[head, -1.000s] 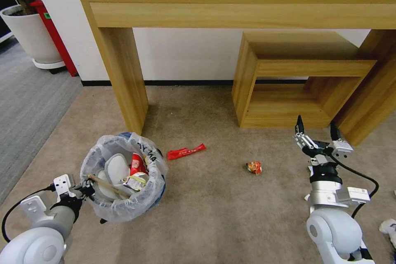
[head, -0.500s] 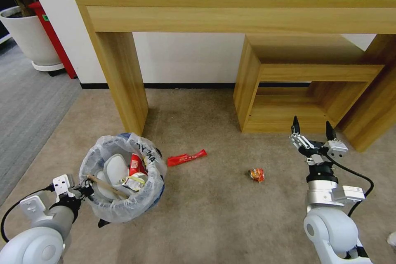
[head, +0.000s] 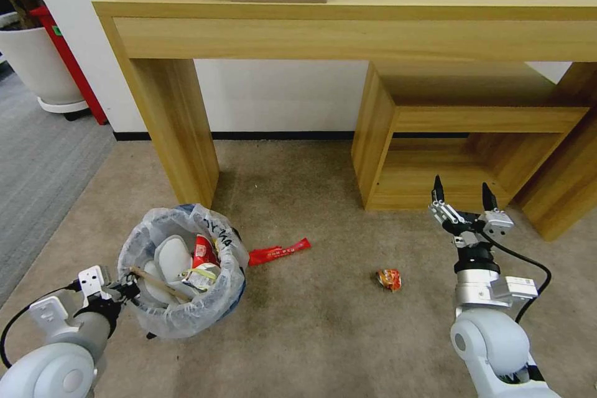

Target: Pick up the trash bin and place the garbage on the floor into it.

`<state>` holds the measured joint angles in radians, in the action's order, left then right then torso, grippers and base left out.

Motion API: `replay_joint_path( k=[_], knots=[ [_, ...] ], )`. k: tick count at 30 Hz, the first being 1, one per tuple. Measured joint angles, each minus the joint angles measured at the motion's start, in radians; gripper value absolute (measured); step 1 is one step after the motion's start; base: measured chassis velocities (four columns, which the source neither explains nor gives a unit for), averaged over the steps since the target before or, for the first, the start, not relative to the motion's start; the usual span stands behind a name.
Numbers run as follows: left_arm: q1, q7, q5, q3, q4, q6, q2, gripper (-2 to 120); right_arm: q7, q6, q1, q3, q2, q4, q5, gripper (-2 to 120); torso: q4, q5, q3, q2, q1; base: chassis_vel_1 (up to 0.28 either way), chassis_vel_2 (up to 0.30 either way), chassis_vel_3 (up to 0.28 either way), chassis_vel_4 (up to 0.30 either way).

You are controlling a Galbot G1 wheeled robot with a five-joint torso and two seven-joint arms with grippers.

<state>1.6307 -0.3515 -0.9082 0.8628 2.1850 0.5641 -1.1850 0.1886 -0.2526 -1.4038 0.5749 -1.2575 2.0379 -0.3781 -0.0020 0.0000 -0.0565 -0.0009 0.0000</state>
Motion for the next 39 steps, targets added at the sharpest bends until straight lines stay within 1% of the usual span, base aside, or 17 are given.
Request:
replay_joint_path(
  k=[7, 15, 22, 39],
  knots=[
    [0.008, -0.019, -0.046, 0.014, 0.008, 0.036, 0.013, 1, -0.001, -0.014, 0.012, -0.006, 0.003, -0.014, -0.007, 100, -0.0001, 0.0000, 0.000, 0.000, 0.000, -0.026, 0.027, 0.040, -0.026],
    [0.010, -0.026, -0.065, 0.020, 0.008, 0.047, 0.020, 1, -0.005, -0.017, 0.015, -0.007, 0.003, -0.019, -0.008, 100, 0.0000, -0.0001, 0.000, 0.000, 0.000, 0.000, 0.000, 0.000, 0.000],
    [0.009, -0.048, -0.105, 0.036, 0.009, 0.069, 0.041, 1, -0.006, -0.017, 0.026, -0.010, 0.003, -0.027, -0.016, 100, 0.0000, 0.0000, 0.000, 0.000, 0.000, 0.000, 0.000, 0.000, 0.000],
    [0.011, -0.053, -0.117, 0.039, 0.004, 0.072, 0.049, 1, -0.007, -0.013, 0.032, -0.022, 0.002, -0.037, -0.020, 100, 0.0000, 0.0000, 0.000, 0.000, 0.000, 0.000, 0.000, 0.000, 0.000]
  ],
)
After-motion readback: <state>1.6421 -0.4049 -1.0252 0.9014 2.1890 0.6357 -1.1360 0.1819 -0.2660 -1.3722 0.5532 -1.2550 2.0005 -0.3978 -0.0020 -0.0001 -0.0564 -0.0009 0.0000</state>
